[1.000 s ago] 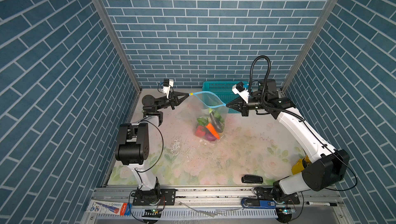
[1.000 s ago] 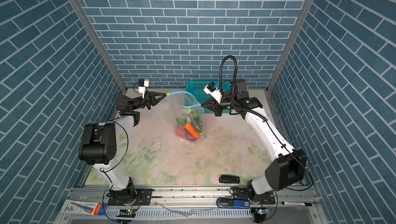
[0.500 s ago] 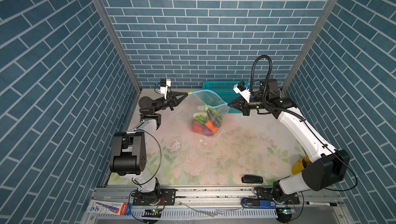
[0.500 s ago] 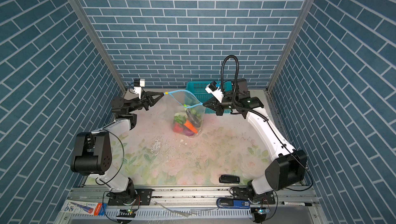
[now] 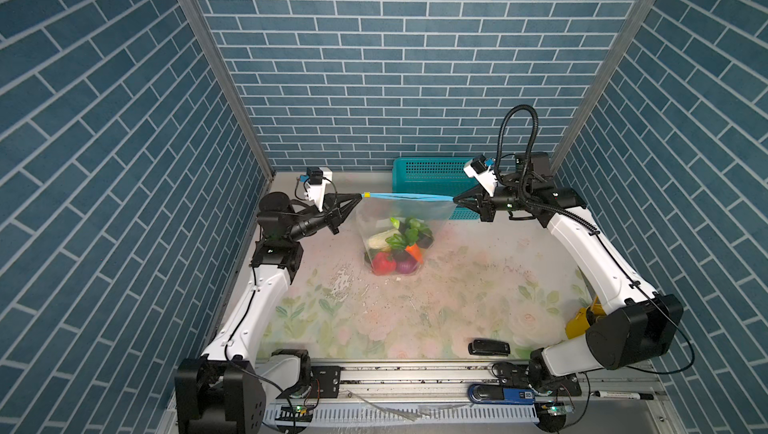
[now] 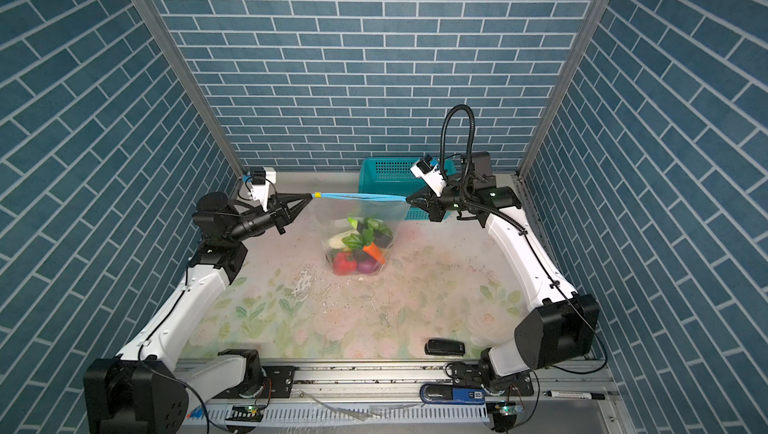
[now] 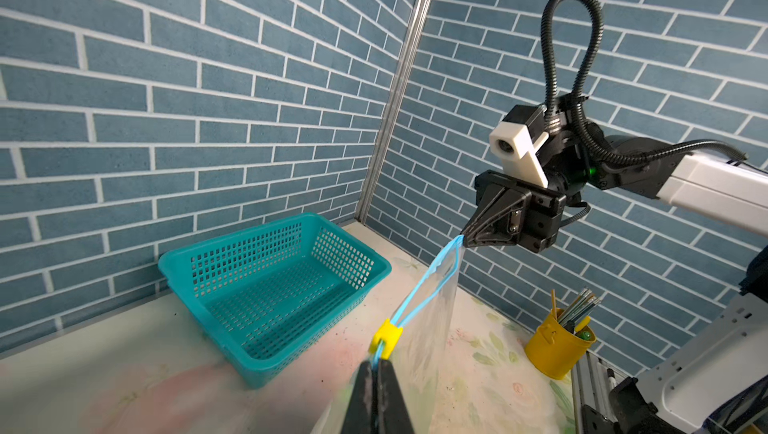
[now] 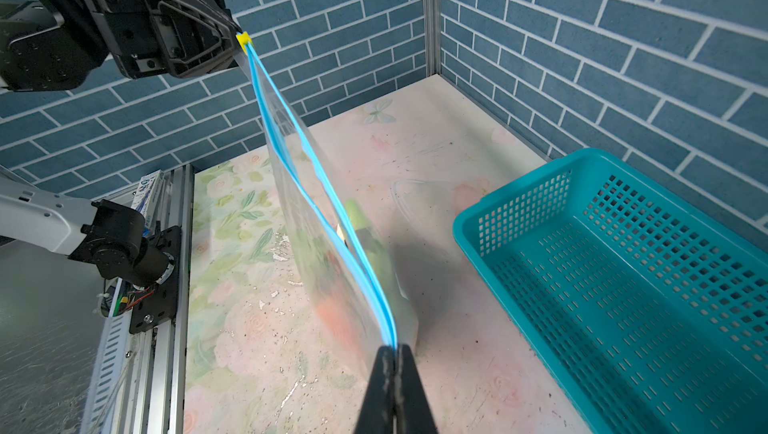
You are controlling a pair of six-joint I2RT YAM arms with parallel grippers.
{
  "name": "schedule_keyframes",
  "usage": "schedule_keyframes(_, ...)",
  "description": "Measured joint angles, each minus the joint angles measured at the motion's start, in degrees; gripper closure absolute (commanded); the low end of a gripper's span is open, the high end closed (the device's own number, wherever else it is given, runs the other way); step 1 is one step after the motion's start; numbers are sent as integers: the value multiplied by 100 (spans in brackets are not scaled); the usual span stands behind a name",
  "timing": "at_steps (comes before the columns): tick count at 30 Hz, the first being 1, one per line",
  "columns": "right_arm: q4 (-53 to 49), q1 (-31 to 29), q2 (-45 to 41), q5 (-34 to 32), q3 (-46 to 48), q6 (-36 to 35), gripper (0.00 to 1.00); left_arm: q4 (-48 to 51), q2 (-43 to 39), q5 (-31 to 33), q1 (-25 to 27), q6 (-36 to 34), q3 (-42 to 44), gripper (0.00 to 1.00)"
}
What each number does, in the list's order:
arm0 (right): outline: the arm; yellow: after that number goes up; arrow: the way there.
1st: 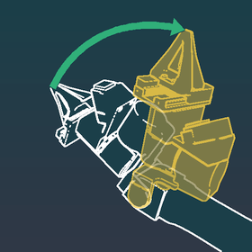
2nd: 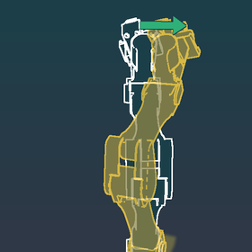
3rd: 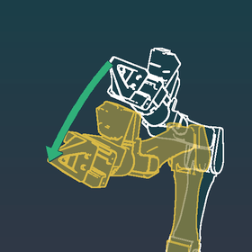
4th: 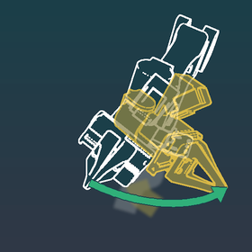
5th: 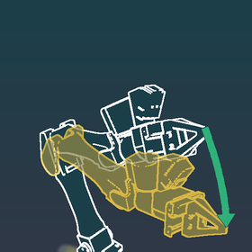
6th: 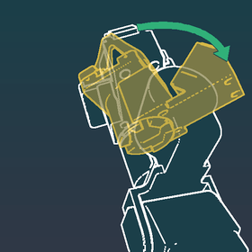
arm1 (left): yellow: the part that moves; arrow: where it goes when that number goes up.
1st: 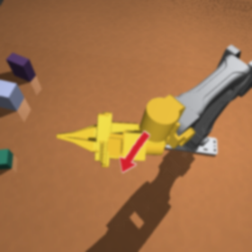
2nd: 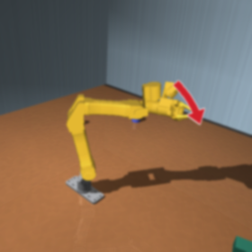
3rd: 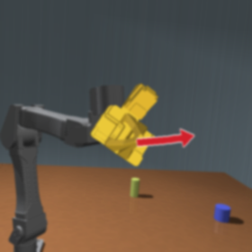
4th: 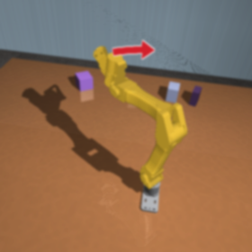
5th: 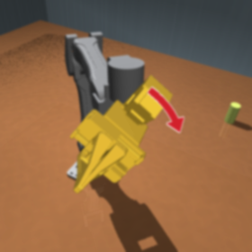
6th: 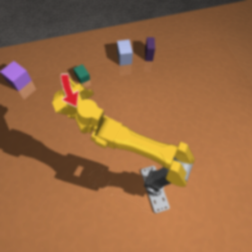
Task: Place the food in the zip-top bag and seal the zipper
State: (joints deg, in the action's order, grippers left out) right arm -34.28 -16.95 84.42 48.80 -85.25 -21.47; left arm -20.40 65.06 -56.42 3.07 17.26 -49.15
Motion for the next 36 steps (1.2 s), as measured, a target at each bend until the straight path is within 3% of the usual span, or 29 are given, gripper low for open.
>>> schedule_keyframes(13, -256, 133, 0, -63, -52, 2, 99, 811, 345, 177, 184, -396, -59, 100)
schedule_keyframes(16, -245, 190, 0, -33, -52, 42, 68, 1038, 396, 201, 321, -507, -142, 100)
schedule_keyframes(20, -203, 234, 0, 203, -52, 68, 50, 1279, 417, 109, 470, -599, -428, 100)
schedule_keyframes(26, -269, 127, 0, 529, -262, 17, 42, 1375, 415, -66, 632, -695, -684, 100)
schedule_keyframes(36, -514, -785, 422, 538, -1445, -466, 43, 1727, 369, -424, 758, -1080, -839, 100)
